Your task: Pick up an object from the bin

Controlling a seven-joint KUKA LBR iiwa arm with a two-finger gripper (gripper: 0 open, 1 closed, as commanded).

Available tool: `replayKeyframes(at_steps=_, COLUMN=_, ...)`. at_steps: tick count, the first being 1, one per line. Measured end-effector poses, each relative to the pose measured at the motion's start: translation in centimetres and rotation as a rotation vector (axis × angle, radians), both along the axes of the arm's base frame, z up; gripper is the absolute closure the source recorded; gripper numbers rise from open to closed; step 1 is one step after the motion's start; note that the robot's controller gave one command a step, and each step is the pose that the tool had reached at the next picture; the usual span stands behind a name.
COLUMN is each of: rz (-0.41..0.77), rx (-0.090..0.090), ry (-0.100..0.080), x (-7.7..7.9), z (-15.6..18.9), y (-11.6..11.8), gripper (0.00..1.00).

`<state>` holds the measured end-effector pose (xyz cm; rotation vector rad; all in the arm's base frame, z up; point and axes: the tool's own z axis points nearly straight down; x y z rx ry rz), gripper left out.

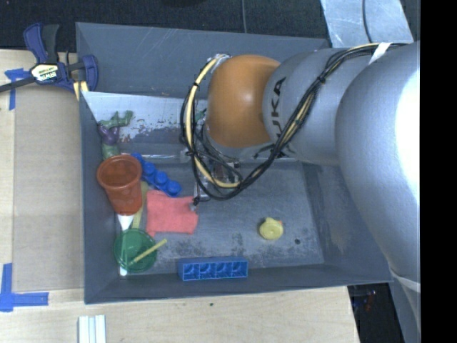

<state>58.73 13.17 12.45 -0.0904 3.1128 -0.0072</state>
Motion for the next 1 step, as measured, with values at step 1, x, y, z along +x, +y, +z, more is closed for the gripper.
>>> replayKeyframes(at_steps=1, rz=0.095, rx=-0.004, ry=0.003, x=-2.05, z=-3.6, y=0.91, gripper=0.0)
